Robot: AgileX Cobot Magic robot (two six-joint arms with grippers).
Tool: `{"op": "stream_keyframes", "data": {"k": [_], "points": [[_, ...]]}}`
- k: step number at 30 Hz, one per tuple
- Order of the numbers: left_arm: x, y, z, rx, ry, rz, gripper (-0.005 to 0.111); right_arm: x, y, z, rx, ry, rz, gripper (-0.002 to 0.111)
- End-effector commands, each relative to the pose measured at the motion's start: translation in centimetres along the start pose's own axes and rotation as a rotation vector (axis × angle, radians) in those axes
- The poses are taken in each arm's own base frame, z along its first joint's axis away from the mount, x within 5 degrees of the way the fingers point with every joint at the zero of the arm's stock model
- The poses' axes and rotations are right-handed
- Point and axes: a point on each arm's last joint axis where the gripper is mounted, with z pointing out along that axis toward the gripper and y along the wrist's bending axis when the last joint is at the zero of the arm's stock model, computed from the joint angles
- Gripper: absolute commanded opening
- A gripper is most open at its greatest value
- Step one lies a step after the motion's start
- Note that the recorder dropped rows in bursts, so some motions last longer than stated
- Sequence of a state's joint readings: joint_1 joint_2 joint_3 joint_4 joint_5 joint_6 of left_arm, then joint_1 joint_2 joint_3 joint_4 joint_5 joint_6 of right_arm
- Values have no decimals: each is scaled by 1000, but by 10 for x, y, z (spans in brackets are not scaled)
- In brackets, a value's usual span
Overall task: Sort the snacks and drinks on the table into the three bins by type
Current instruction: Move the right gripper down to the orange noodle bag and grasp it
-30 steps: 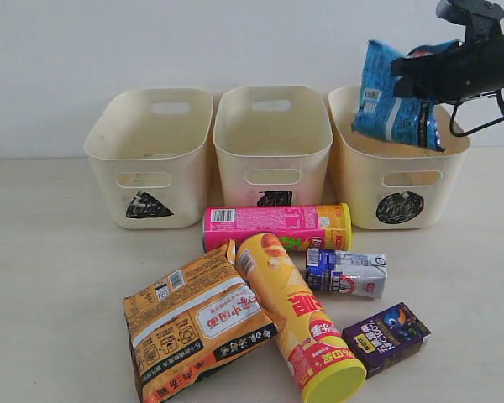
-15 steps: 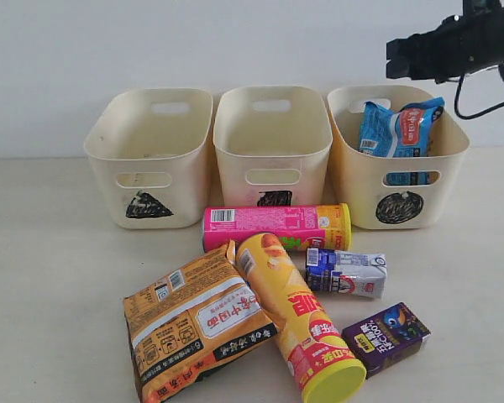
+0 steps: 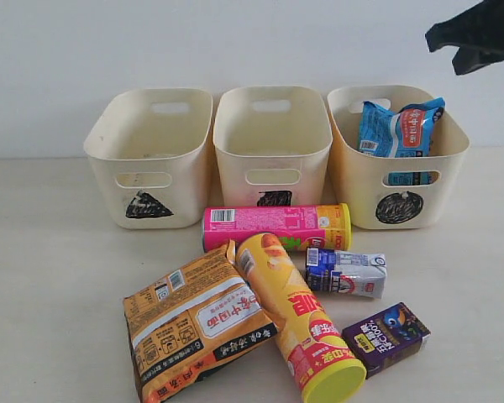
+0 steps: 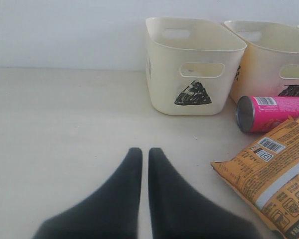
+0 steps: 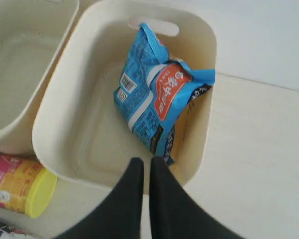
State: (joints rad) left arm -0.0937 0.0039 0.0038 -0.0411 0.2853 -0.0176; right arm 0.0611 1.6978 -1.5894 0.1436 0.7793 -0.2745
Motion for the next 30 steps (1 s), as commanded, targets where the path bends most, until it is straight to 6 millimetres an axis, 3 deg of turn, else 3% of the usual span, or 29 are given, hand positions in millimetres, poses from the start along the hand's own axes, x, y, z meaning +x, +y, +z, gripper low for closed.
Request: {"op": "stream_keyframes", "data": {"k": [1, 11, 15, 30], "points": [[-2, 0, -1, -2, -16, -5, 4, 20, 8, -16, 32, 0, -7, 0], [-2, 0, -1, -3, -14, -5, 4, 79, 31, -46, -70, -58, -101, 0], [-2, 0, -1, -3, -14, -5, 4, 99, 53, -51, -146, -53, -234, 0], [-2, 0, -1, -3, -14, -5, 4, 132, 183, -63, -510, -58, -787, 0]]}}
